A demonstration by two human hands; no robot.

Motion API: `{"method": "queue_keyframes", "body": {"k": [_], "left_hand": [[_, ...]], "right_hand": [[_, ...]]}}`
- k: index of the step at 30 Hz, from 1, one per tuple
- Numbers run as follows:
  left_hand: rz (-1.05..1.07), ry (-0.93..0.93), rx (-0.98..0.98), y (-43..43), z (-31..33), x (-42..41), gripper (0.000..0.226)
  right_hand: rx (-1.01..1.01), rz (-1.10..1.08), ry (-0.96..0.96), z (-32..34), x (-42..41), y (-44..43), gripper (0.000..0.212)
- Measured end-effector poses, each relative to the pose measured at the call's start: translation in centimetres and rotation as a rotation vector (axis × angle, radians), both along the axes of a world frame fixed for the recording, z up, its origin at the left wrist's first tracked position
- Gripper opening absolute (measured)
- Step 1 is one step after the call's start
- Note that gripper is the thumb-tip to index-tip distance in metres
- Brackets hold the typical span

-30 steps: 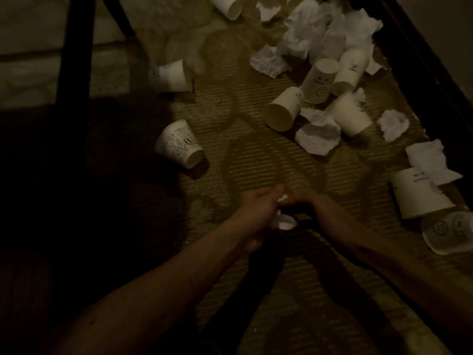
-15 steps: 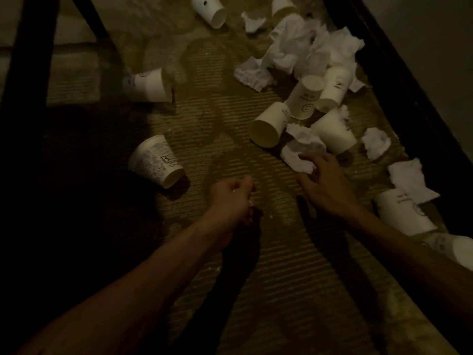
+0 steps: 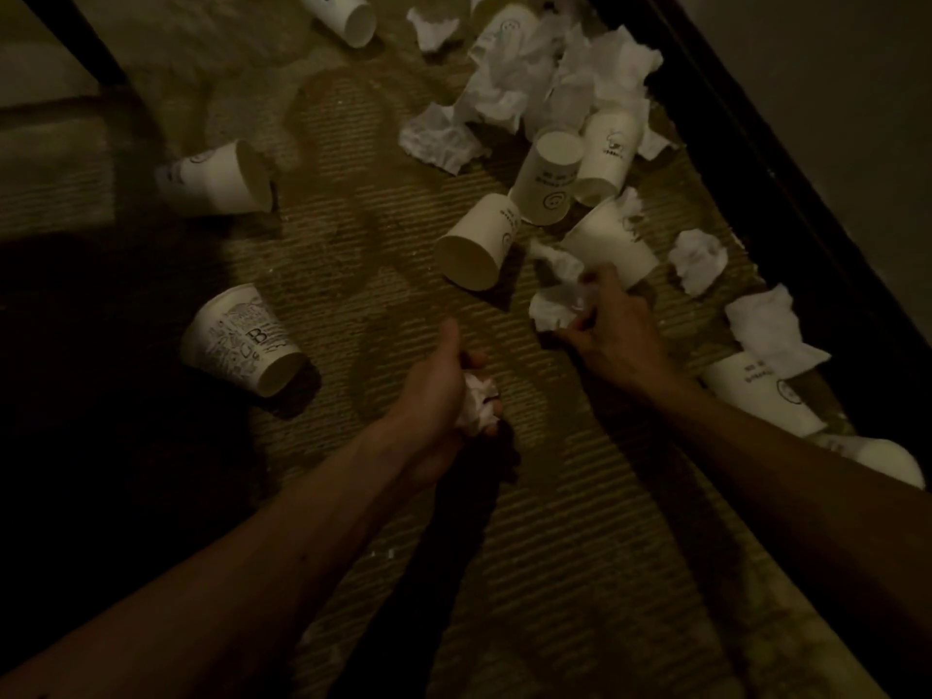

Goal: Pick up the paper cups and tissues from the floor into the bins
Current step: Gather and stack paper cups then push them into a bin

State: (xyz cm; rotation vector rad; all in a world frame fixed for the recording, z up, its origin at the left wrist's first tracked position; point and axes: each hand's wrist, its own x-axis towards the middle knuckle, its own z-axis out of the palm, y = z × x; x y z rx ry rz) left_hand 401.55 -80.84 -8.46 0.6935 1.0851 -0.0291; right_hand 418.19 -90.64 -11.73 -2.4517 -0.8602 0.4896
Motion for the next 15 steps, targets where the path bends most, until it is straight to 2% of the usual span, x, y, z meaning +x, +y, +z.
{"method": "queue_keyframes", "body": {"k": [2,3,4,8,13,15], "left_hand": [[0.004,-0.005,-0.033,-0.3,-0.2,0.2,0.054],[0.005,-0.006,-0.040,-0.3,-0.2,0.2,0.054],[0.004,-0.009,-0.041,-0.3,-0.4,0.3,0.055],[0.022,-0.002,-0.044,-0.1,-0.5,0.3,0.055],[0.014,0.004,-0.038,-0.6,-0.7,1.2,0.056],[-0.033,-0.028,0.017,-0.9,-1.1,1.7,0.061]], "right_hand": [[-0.015,0.034,0.017,0.3,0.4,-0.2,0.073],[-0.054,0.066,0.022,0.3,0.5,-0.3,0.076],[-0.104,0.107,0.024,0.4,0.7,-0.3,0.071],[-0.270,0.167,0.047,0.9,1.1,0.0,0.025],[-0.286,0.249,0.089,1.7,0.1,-1.1,0.016],[-0.251,0.314,0.166,2.4,-0.5,-1.8,0.014]]}}
